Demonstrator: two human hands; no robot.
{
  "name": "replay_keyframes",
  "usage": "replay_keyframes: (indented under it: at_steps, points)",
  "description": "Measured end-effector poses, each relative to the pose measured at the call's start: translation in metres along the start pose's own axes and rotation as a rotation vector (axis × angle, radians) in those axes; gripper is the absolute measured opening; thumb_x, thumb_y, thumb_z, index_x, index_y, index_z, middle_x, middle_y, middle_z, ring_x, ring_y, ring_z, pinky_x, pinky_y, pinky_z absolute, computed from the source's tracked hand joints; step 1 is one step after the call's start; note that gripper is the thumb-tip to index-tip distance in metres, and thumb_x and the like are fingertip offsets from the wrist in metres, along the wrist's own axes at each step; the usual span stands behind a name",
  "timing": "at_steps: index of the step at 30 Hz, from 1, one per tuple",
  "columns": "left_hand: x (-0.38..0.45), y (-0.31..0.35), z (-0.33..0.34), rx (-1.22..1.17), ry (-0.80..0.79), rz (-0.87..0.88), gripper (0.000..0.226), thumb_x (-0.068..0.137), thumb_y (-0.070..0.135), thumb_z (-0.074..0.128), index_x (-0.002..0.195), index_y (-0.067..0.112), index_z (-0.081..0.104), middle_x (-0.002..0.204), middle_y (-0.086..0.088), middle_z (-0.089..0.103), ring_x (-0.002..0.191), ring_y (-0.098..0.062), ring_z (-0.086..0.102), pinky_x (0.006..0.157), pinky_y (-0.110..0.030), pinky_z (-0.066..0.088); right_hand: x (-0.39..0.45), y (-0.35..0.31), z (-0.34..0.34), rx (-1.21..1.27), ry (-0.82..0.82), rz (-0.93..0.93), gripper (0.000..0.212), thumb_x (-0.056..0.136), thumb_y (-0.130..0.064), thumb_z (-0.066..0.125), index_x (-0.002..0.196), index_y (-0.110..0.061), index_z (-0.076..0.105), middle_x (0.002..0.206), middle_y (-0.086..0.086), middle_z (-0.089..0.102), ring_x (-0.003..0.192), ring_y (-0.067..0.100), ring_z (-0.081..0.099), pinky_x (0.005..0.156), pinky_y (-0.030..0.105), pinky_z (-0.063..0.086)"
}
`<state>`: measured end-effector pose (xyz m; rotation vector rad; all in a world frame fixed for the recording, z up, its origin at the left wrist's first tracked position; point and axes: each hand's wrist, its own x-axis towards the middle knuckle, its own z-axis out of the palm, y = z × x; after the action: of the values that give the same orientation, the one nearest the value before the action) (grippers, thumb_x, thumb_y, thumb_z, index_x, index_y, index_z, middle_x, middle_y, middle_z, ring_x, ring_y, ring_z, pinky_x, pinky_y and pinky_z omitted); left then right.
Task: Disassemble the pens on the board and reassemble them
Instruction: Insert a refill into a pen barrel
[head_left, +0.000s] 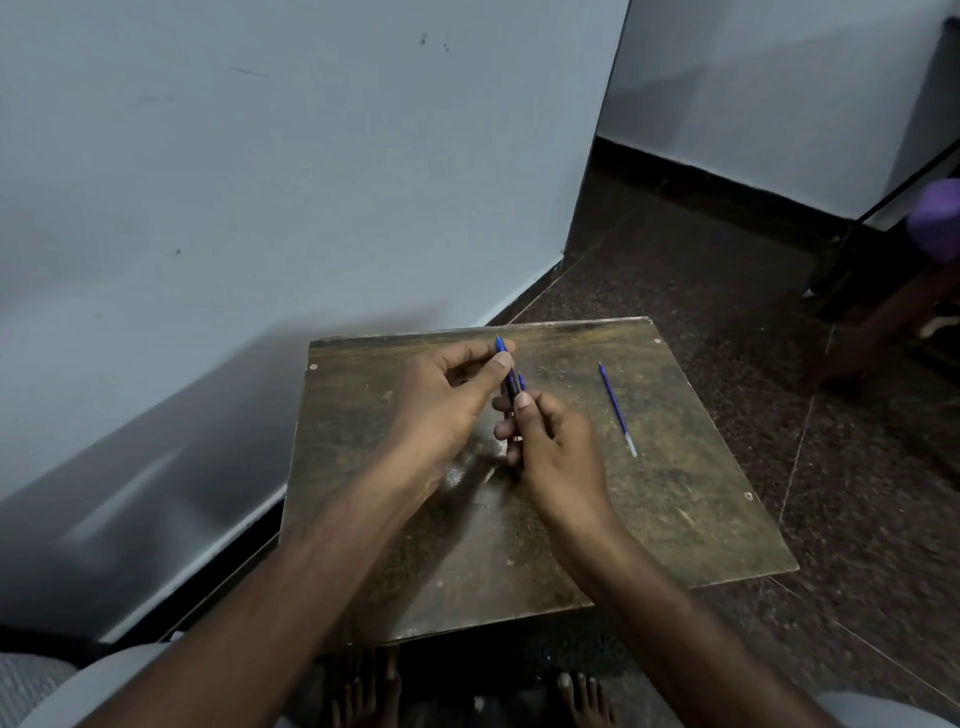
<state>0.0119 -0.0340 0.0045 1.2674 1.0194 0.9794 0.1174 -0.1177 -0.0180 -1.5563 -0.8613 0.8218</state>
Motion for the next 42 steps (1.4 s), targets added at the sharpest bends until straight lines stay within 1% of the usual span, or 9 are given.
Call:
replay_keyframes:
  at_steps: [5,10,14,17,21,28,32,35,42]
  points:
    - [-0.003,0.001,0.003,-0.003,-0.041,-0.023,0.014,0.103,0.017,0.073,0.109,0.02,0.085,0.099,0.016,0.084,0.079,0.016,0.072,0.064,-0.003,0.049,0.002,-0.002,-0.007,-0.078,0.071,-0.043,0.013,0.103,-0.038,0.071,0.109,-0.028,0.066,0.092,0.002,0.077,0.074,0.021,0.07,0.068,0.045,0.058]
    - [-0.005,0.003,0.002,-0.033,-0.092,-0.037,0.017,0.108,0.013,0.066,0.115,0.015,0.082,0.079,0.0,0.079,0.055,-0.005,0.064,0.059,-0.017,0.055,0.0,-0.005,0.0,-0.017,0.051,-0.011,0.032,0.115,-0.037,0.048,0.099,-0.02,0.07,0.079,-0.002,0.073,0.048,0.008,0.059,0.043,0.027,0.045]
    - [-0.002,0.003,-0.001,0.014,-0.065,-0.03,0.02,0.108,0.015,0.066,0.118,0.017,0.083,0.092,0.01,0.085,0.071,0.014,0.07,0.059,-0.003,0.047,0.003,-0.009,-0.003,0.008,0.035,-0.004,0.018,0.105,-0.043,0.067,0.108,-0.025,0.067,0.088,0.0,0.078,0.054,0.006,0.067,0.054,0.027,0.051]
    - [0.0,0.002,-0.004,0.018,-0.07,-0.025,0.021,0.108,0.012,0.065,0.12,0.015,0.082,0.076,0.019,0.08,0.063,0.015,0.065,0.057,-0.001,0.045,0.004,-0.009,-0.003,-0.013,0.026,-0.004,0.008,0.107,-0.03,0.067,0.104,-0.023,0.067,0.086,0.002,0.079,0.055,0.008,0.067,0.055,0.029,0.051]
    - [-0.001,0.0,-0.002,0.003,-0.088,-0.033,0.02,0.109,0.013,0.065,0.118,0.015,0.082,0.072,0.018,0.077,0.057,0.011,0.064,0.052,-0.006,0.048,0.004,-0.011,-0.002,0.014,-0.017,0.047,0.033,0.115,-0.033,0.049,0.101,-0.014,0.072,0.078,0.0,0.074,0.057,0.014,0.062,0.062,0.039,0.046]
    - [0.0,0.0,-0.002,-0.009,-0.027,-0.062,0.018,0.1,0.032,0.077,0.105,0.018,0.087,0.091,0.012,0.084,0.063,0.013,0.062,0.056,-0.002,0.045,0.002,-0.012,-0.009,-0.155,0.078,-0.057,0.012,0.098,-0.033,0.078,0.098,-0.026,0.069,0.086,0.002,0.077,0.077,0.025,0.076,0.072,0.052,0.065]
    - [0.003,-0.004,-0.001,-0.075,0.026,-0.014,0.02,0.098,0.024,0.08,0.102,0.005,0.085,0.073,0.014,0.079,0.06,0.014,0.063,0.059,-0.002,0.045,0.001,-0.009,-0.006,-0.148,0.092,-0.124,0.007,0.101,-0.03,0.075,0.096,-0.025,0.073,0.082,-0.001,0.078,0.074,0.018,0.074,0.069,0.046,0.062]
    - [0.005,0.0,-0.003,-0.152,-0.034,-0.054,0.016,0.101,0.02,0.075,0.107,0.008,0.085,0.079,0.014,0.08,0.062,0.014,0.062,0.063,-0.007,0.047,0.001,-0.009,-0.008,-0.175,0.07,-0.157,0.009,0.105,-0.031,0.07,0.109,-0.031,0.078,0.079,-0.016,0.078,0.074,-0.002,0.072,0.067,0.023,0.051]
    - [0.008,0.003,-0.008,-0.173,-0.112,-0.077,0.012,0.102,0.017,0.073,0.098,0.015,0.084,0.081,0.012,0.082,0.056,0.009,0.064,0.057,-0.004,0.047,0.006,-0.011,-0.016,0.072,-0.178,-0.012,0.023,0.111,-0.023,0.062,0.124,-0.021,0.08,0.071,-0.007,0.069,0.052,0.002,0.047,0.053,0.018,0.041]
